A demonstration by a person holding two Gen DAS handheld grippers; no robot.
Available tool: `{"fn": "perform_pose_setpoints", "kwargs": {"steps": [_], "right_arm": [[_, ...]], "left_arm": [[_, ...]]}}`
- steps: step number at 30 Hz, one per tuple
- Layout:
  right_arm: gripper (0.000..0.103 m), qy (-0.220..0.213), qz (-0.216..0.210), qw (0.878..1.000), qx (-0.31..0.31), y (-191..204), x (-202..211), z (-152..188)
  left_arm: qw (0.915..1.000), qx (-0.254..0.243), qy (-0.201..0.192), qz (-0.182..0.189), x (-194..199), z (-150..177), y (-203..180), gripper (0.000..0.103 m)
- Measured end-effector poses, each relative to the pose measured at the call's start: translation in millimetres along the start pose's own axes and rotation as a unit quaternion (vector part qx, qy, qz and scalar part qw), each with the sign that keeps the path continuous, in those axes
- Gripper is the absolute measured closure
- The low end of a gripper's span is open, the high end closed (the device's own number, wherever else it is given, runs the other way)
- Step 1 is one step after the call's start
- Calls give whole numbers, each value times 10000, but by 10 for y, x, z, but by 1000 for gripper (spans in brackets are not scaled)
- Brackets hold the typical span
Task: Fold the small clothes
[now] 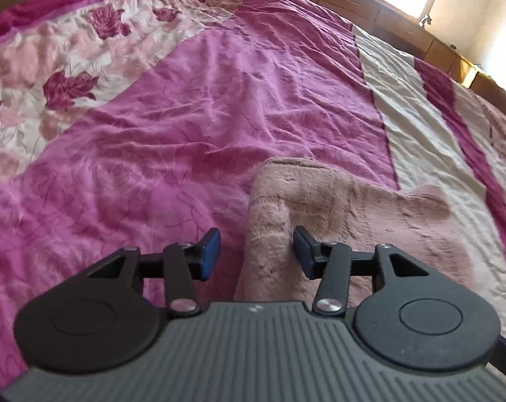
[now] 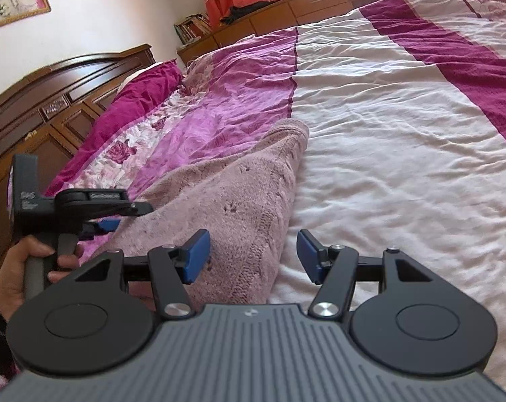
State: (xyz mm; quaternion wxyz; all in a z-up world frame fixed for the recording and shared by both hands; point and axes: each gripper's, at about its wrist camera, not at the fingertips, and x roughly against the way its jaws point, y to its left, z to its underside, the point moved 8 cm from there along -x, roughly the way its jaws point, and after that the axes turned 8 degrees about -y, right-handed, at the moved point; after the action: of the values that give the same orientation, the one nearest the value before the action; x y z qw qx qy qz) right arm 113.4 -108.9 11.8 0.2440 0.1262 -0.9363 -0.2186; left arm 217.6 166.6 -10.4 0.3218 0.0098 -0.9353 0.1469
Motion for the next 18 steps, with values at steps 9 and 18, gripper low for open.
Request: {"fn": "perform_pose_setpoints", "kwargs": {"steps": [9, 18], "right_arm": [[28, 349, -311, 9916, -1204, -171, -193, -56], [22, 802, -271, 9874, -1340, -160, -484, 36]], "left_arm": [[9966, 327, 630, 430, 208, 188, 10, 36], [9945, 349, 906, 381, 226, 349, 56, 28]]}}
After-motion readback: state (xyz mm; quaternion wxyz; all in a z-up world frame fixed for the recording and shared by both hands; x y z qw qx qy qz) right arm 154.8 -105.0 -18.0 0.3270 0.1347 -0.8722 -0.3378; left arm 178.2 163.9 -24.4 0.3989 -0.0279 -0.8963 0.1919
